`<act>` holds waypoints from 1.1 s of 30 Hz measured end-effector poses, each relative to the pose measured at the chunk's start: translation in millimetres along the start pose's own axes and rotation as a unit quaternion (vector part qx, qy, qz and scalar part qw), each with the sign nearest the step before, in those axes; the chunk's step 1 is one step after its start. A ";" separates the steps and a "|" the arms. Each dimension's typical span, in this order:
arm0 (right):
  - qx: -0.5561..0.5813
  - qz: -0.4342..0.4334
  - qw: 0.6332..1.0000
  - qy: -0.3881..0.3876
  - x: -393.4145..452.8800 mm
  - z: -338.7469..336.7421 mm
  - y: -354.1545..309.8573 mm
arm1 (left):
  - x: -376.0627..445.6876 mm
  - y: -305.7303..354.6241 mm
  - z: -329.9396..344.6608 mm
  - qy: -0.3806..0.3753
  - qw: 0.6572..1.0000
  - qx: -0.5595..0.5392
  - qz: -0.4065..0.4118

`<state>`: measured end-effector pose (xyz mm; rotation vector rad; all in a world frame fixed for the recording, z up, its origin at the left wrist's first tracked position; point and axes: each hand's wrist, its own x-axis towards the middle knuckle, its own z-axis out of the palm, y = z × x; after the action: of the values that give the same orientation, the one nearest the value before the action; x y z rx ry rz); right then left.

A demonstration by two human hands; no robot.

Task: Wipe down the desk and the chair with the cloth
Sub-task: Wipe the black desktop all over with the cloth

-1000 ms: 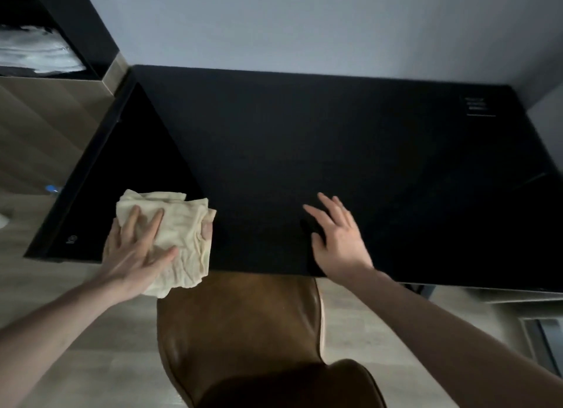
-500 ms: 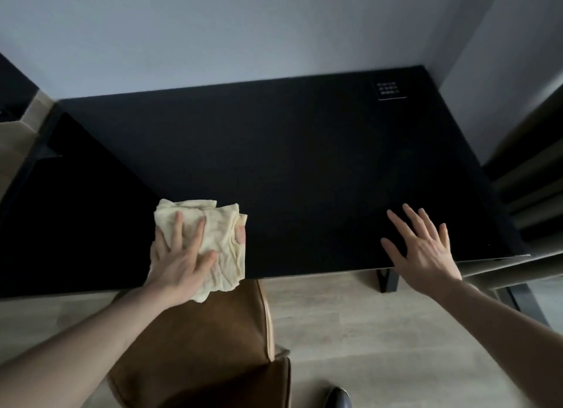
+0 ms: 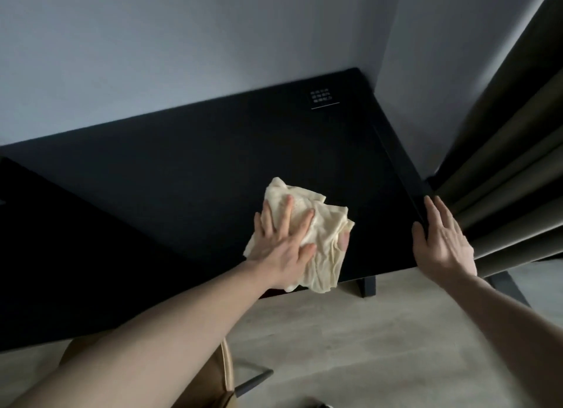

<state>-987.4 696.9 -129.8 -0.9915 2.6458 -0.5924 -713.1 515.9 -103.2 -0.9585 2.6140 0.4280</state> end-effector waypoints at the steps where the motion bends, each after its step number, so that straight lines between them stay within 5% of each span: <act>1: 0.006 0.001 1.000 0.012 -1.2 1.4 0.9 | 11.9 15.0 -1.1 0.001 1.000 0.003 0.009; 14: 0.082 0.036 0.992 0.094 -3.1 8.9 1.8 | 104.0 119.2 -19.2 0.093 0.982 0.139 0.086; 21: 0.049 0.020 0.996 0.078 -6.5 7.6 -0.7 | 84.2 112.9 -17.0 0.068 0.994 0.067 0.057; 33: 0.082 -0.103 0.991 -0.008 -87.5 59.0 -141.2 | -41.6 -31.5 13.9 0.086 0.996 0.006 0.005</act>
<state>-821.1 642.2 -109.4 -1.2195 2.4519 -0.8282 -659.5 521.8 -104.4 -1.0207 2.7716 0.3449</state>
